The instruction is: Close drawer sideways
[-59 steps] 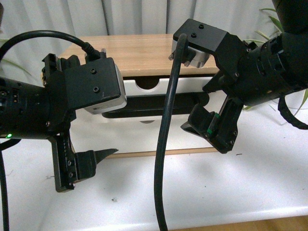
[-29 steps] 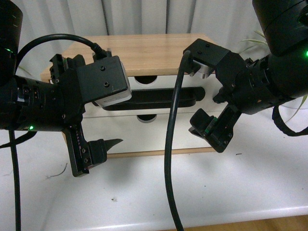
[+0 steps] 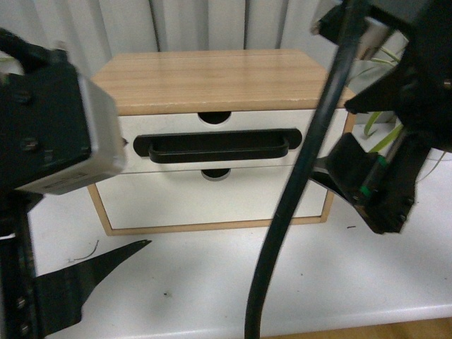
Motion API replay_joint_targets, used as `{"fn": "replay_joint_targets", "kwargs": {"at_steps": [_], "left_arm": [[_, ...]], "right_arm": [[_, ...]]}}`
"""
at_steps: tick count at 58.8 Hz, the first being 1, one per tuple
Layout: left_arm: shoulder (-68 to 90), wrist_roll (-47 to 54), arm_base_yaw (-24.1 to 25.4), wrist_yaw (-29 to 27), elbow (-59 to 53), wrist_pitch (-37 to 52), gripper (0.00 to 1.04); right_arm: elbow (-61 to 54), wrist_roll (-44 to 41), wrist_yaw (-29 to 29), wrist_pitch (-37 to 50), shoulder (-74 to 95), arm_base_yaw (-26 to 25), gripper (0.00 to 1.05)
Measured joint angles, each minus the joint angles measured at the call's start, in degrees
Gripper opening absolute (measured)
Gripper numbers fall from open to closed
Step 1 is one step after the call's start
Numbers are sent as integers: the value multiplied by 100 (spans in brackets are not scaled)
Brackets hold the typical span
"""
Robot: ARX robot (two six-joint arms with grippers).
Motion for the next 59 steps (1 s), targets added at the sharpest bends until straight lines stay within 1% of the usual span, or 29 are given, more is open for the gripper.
{"fn": "replay_joint_targets", "kwargs": {"at_steps": [6, 15, 16, 20, 22, 23, 26, 27, 35, 38, 39, 42, 43, 46, 54, 55, 56, 57, 58, 59], "left_arm": [[-658, -201, 92, 28, -490, 175, 98], [-1753, -702, 234, -101, -1182, 575, 98], [-2140, -920, 297, -179, -1384, 654, 98], [-2741, -1244, 481, -273, -1665, 590, 98], [-3150, -1453, 645, -323, -1858, 485, 98], [-3565, -1679, 809, -369, -2048, 369, 98], [-3956, -1886, 975, -417, -2205, 221, 98], [-4404, -2151, 1178, -407, -2350, -4, 98], [-5875, -3049, 1843, -210, -2734, -822, 98], [-6225, -3425, 2142, -155, -2774, -1029, 98], [-6387, -3722, 2356, -76, -2774, -1121, 98], [-6588, -4214, 2730, -44, -2793, -1156, 98], [-6592, -4350, 2780, -57, -2793, -1154, 98], [-6588, -4553, 2747, -22, -2798, -1167, 98], [-6585, -4719, 2726, 4, -2802, -1165, 98], [-6590, -4745, 2723, -11, -2802, -1191, 98], [-6734, -4865, 2671, -210, -2804, -1370, 95], [-6828, -4887, 2645, -273, -2813, -1480, 93], [-6961, -5005, 2586, -542, -2841, -1609, 91], [-7287, -5176, 2446, -824, -2955, -1878, 85]], "right_arm": [[-501, 197, 70, 146, -568, 20, 98], [-1224, 603, 291, 280, -1593, 140, 98], [-1482, 734, 380, 317, -1980, 192, 98], [-1878, 992, 627, 315, -2562, 254, 98], [-2133, 1176, 791, 223, -2931, 280, 98], [-2396, 1351, 988, 153, -3279, 275, 98], [-2625, 1537, 1139, 15, -3606, 293, 98], [-2826, 1718, 1344, -118, -3936, 380, 98], [-3281, 2271, 1888, -627, -5134, 673, 98], [-3370, 2481, 2048, -577, -5473, 682, 98], [-3434, 2623, 2129, -481, -5661, 656, 98], [-3560, 2798, 2385, -422, -6004, 588, 98], [-3585, 2824, 2426, -424, -6035, 562, 98], [-3598, 2896, 2452, -448, -6011, 549, 98], [-3604, 2931, 2441, -452, -5989, 549, 98], [-3617, 2948, 2485, -352, -5991, 557, 98], [-3731, 2999, 2680, 33, -5998, 623, 95], [-3805, 3010, 2824, 264, -6006, 654, 94], [-3915, 3077, 3036, 570, -6046, 691, 90], [-4081, 3112, 3265, 863, -6170, 680, 84]]}}
